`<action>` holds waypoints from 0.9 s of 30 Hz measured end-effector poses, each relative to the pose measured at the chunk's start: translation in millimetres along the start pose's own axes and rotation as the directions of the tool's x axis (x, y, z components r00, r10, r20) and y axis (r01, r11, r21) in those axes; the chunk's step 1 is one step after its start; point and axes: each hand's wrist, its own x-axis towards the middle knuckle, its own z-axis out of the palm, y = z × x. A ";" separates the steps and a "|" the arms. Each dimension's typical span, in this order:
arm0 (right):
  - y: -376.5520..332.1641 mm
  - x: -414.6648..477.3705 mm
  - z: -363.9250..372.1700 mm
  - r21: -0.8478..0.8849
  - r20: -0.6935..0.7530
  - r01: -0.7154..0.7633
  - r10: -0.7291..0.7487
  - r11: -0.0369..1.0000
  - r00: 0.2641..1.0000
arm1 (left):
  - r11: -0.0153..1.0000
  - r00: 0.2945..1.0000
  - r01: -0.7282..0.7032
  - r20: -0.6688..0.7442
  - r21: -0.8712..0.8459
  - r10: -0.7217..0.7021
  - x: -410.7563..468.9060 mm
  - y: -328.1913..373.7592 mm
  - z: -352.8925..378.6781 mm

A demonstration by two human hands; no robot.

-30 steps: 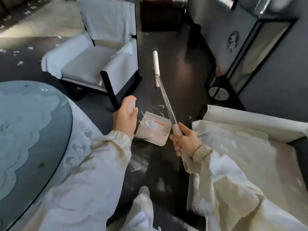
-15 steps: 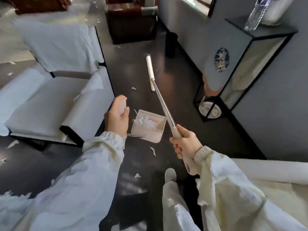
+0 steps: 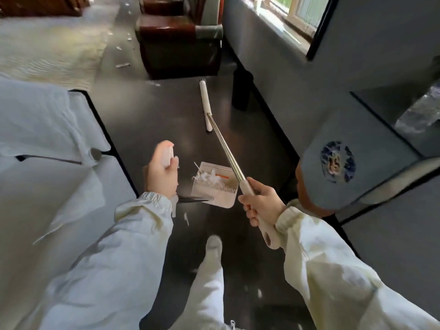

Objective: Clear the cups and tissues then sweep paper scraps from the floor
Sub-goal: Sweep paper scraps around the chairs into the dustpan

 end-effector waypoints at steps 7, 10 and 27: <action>-112.9 212.4 -28.0 0.035 -0.034 0.016 -0.015 0.999 0.999 | 0.998 0.998 -0.058 0.035 0.014 0.057 214.1 -13.2 105.7; -167.7 290.5 -38.4 0.058 -0.039 0.035 -0.032 0.998 0.999 | 0.999 0.999 -0.030 0.020 0.027 0.029 302.8 -8.8 136.9; -420.5 680.8 -65.6 0.180 -0.114 0.043 -0.023 0.983 0.993 | 0.991 0.991 -0.130 0.026 0.011 0.129 751.0 11.8 274.8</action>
